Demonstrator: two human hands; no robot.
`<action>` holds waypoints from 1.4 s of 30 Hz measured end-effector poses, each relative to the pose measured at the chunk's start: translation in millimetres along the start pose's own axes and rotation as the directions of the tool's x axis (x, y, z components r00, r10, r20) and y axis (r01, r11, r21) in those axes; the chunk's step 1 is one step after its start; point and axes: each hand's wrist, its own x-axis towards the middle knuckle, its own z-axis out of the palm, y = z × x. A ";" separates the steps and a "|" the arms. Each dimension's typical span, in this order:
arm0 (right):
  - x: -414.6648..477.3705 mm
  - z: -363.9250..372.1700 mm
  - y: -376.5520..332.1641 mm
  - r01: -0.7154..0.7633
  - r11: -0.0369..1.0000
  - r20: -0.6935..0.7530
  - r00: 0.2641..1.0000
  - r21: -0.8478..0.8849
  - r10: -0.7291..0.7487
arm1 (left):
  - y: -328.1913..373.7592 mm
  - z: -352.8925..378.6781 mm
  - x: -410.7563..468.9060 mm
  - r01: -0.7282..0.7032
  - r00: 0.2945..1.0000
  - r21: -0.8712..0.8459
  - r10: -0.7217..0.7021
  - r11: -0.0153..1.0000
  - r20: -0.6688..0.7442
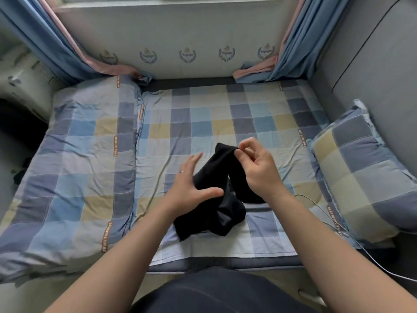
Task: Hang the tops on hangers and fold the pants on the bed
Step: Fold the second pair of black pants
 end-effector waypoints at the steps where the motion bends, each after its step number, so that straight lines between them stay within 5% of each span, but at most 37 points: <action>1: -1.4 10.0 -8.0 -0.004 0.999 0.049 0.999 0.046 0.001 | 2.3 0.5 -3.4 -0.032 0.998 -0.060 0.034 0.998 0.045; 4: -6.5 40.3 -26.7 -0.075 0.983 0.167 0.985 0.168 0.047 | -0.8 -4.1 -13.0 -0.059 0.995 -0.272 0.080 0.960 0.066; 8: -6.5 71.7 -37.8 -0.154 0.960 0.296 0.952 0.236 0.080 | -12.1 -21.9 -21.4 -0.117 0.992 -0.315 0.096 0.942 -0.082; 12: -2.4 89.1 -35.4 -0.153 0.972 0.334 0.939 0.181 0.085 | -25.1 -46.4 -24.1 -0.073 0.981 -0.334 0.006 0.940 -0.196; 16: -3.0 95.4 -17.1 -0.172 0.985 0.332 0.928 -0.017 0.168 | -32.9 -72.4 -25.4 0.018 0.961 -0.568 -0.170 0.823 -0.216; 20: -7.7 115.2 -1.2 -0.459 0.867 0.555 0.781 0.196 0.288 | -20.6 -96.5 -27.4 -0.028 0.979 -0.738 -0.130 0.674 -0.156; 22: -7.0 126.4 -1.0 -0.547 0.803 0.647 0.705 0.238 0.289 | -8.6 -107.9 -26.3 -0.073 0.982 -0.729 -0.080 0.680 -0.173; 24: -1.7 136.5 -4.3 -0.517 0.841 0.666 0.686 0.162 0.294 | -0.5 -121.3 -22.1 -0.152 0.960 -0.585 -0.023 0.797 -0.281; 27: 10.7 148.6 -7.9 -0.451 0.887 0.535 0.776 0.098 0.335 | 0.1 -140.0 -13.4 -0.212 0.901 -0.342 0.047 0.915 -0.431; 29: 17.2 152.9 -11.5 -0.458 0.874 0.459 0.819 0.163 0.343 | -3.7 -146.8 -9.7 -0.179 0.894 -0.388 -0.015 0.904 -0.447; 31: 22.0 154.0 -20.5 -0.487 0.836 0.438 0.828 0.252 0.350 | -11.6 -148.7 -7.0 -0.135 0.939 -0.522 -0.060 0.842 -0.340; 33: 28.9 152.4 -31.8 -0.501 0.798 0.404 0.841 0.334 0.359 | -24.0 -141.7 -9.1 -0.041 0.996 -0.675 -0.023 0.737 -0.085; 36: 45.8 146.4 -51.1 -0.587 0.684 0.378 0.807 0.432 0.454 | -43.4 -118.9 -18.4 0.202 0.968 -0.754 -0.009 0.625 0.252; 39: 67.4 138.9 -64.9 -0.630 0.641 0.337 0.777 0.438 0.532 | -53.0 -92.4 -22.3 0.215 0.948 -0.558 -0.036 0.802 0.315; 42: 83.7 137.2 -70.0 -0.629 0.645 0.280 0.775 0.434 0.567 | -61.5 -76.7 -14.4 0.112 0.988 -0.337 -0.069 0.935 0.138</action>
